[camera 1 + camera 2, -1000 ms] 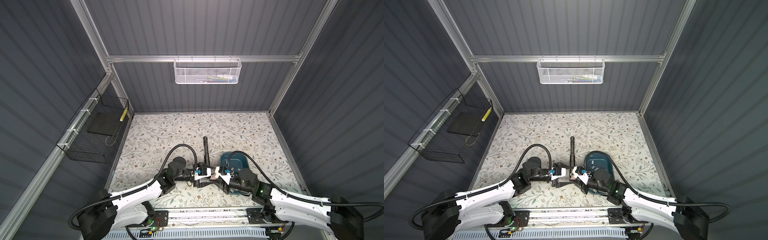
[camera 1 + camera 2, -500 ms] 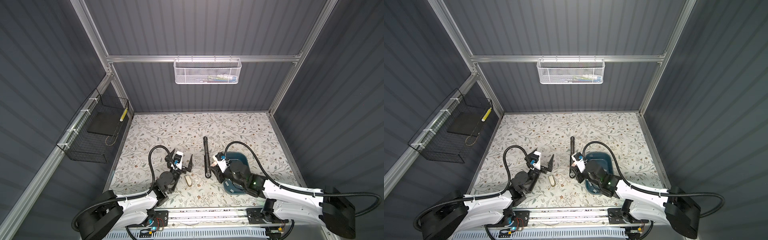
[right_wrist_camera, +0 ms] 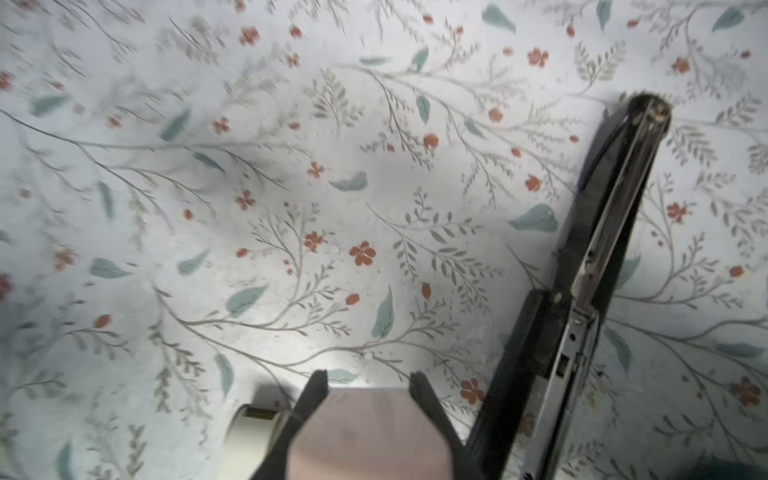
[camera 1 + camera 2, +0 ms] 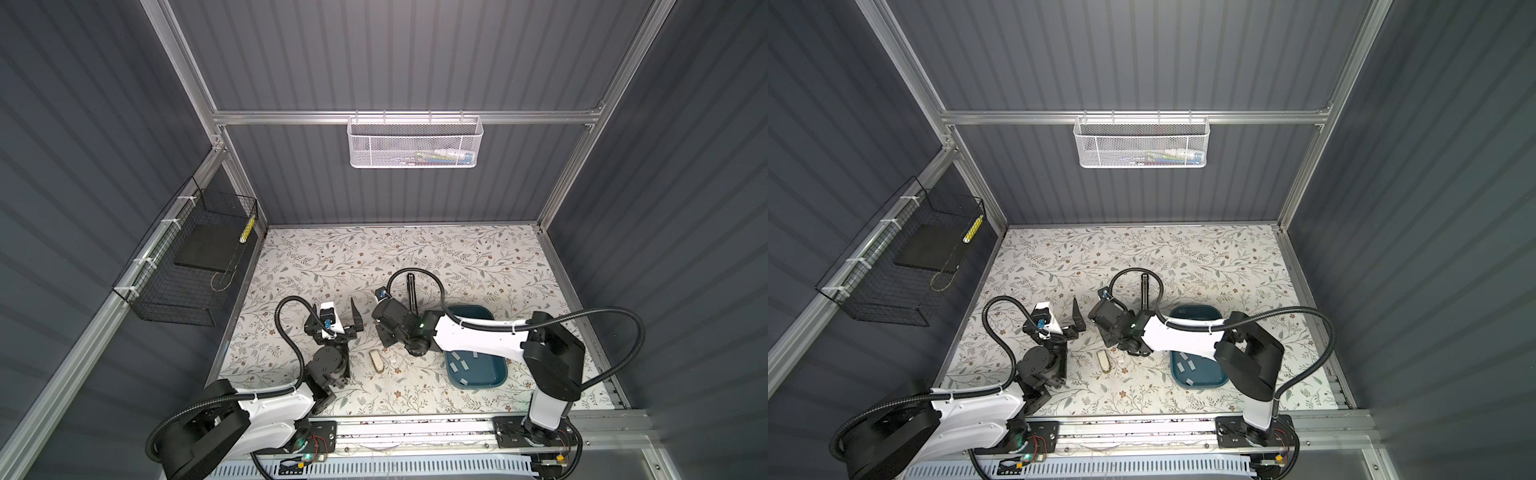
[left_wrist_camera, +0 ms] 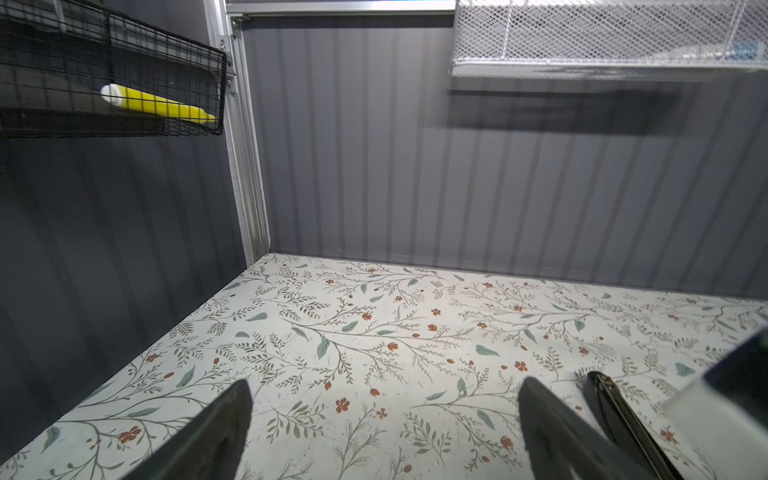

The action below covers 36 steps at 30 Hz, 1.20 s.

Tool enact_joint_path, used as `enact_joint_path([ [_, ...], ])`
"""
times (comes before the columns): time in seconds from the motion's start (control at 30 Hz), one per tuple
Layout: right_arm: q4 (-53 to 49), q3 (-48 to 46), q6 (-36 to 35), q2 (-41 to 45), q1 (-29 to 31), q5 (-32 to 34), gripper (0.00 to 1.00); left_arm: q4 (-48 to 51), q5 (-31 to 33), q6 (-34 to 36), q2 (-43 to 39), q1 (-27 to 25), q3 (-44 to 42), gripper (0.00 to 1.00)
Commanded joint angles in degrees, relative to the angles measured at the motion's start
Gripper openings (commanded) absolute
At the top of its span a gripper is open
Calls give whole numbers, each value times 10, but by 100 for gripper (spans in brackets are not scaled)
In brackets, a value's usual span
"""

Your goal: Load the staples into the stapler

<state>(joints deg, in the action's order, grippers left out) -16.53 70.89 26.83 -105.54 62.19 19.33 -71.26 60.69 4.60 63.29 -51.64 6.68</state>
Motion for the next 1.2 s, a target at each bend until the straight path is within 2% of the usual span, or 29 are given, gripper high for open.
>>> enact_joint_path([
  [0.0,-54,23,32,-8,-7,15,0,-18,36,-22,-17,4,-3,100],
  [0.2,-54,28,49,-40,-34,-40,0,-15,39,-30,-24,5,-4,100],
  [0.43,-48,26,55,-53,-46,-58,0,-1,35,-29,-24,5,2,100],
  [0.7,-44,35,56,-79,-60,-80,7,4,30,-31,-22,5,5,100],
  [0.8,-44,36,56,-80,-60,-81,18,5,29,-31,-22,6,6,100],
  [0.9,-36,31,50,-75,-60,-88,42,6,28,-31,-22,6,6,100],
  [1.07,-17,15,48,-61,-60,-100,61,8,26,-31,-20,7,7,100],
  [1.17,-21,12,49,-51,-60,-102,66,9,25,-31,-21,6,7,100],
])
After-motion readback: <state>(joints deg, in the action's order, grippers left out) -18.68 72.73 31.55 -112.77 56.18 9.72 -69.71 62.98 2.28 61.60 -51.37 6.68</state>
